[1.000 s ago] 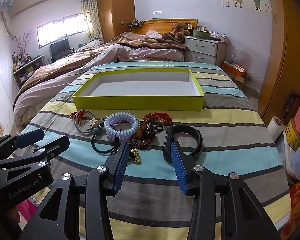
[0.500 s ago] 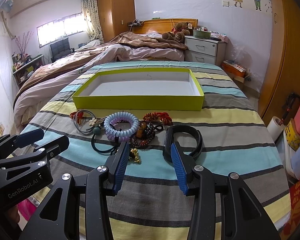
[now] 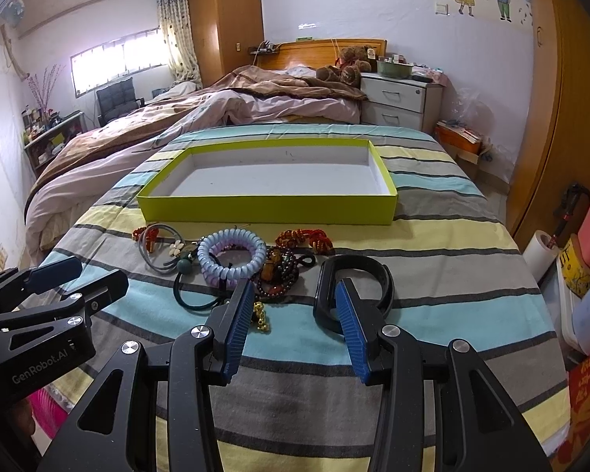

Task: Organize jewelry
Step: 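Close the right tool on the black band in the pile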

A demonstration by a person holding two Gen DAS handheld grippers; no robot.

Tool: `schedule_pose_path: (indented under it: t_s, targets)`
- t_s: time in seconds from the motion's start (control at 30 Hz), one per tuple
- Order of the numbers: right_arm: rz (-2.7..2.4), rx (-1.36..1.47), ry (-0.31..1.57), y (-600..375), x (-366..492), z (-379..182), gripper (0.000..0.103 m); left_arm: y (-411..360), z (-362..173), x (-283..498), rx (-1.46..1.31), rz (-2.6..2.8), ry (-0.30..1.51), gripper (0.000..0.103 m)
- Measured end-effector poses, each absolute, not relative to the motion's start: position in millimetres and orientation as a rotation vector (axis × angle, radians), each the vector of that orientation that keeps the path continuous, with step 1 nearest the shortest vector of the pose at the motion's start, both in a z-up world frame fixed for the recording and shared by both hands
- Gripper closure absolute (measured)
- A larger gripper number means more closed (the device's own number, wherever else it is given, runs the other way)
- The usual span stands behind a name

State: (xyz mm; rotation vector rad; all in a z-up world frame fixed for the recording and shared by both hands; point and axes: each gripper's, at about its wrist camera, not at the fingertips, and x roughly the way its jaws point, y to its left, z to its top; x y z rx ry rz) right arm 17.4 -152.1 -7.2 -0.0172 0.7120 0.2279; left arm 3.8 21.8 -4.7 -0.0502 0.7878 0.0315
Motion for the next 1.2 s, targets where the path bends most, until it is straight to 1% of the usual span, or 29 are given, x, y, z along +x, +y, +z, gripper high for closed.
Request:
schedule_pose_path:
  t_s: [0.2, 0.37, 0.73, 0.77, 0.8, 0.83, 0.87, 0.97, 1.07, 1.2]
  targets:
    - [0.187, 0.046, 0.703, -181, 25, -4, 0.059, 44, -6, 13, -0.116, -0.027, 0.803, 0.042]
    - [0.136, 0.069, 0.775, -204, 46, -14, 0.058, 60, -11, 22, -0.169, -0.044, 0.825, 0.042]
    - [0.160, 0.052, 0.880, -203, 74, -28, 0.059, 75, -24, 34, -0.219, -0.049, 0.886, 0.042]
    - [0.166, 0.050, 0.884, -202, 74, -28, 0.062, 76, -24, 35, -0.219, -0.048, 0.886, 0.042]
    - [0.179, 0.043, 0.893, -200, 75, -30, 0.074, 77, -24, 35, -0.220, -0.050, 0.886, 0.042]
    - [0.182, 0.037, 0.902, -198, 76, -31, 0.081, 79, -24, 36, -0.223, -0.050, 0.888, 0.042]
    - [0.177, 0.032, 0.910, -198, 77, -32, 0.085, 80, -24, 36, -0.226, -0.050, 0.889, 0.042]
    - [0.178, 0.027, 0.912, -197, 79, -33, 0.086, 83, -23, 37, -0.231, -0.052, 0.893, 0.042]
    - [0.171, 0.025, 0.900, -200, 79, -33, 0.094, 86, -24, 39, -0.229, -0.046, 0.900, 0.042]
    - [0.167, 0.054, 0.875, -207, 78, -28, 0.094, 90, -24, 44, -0.251, -0.064, 0.912, 0.042]
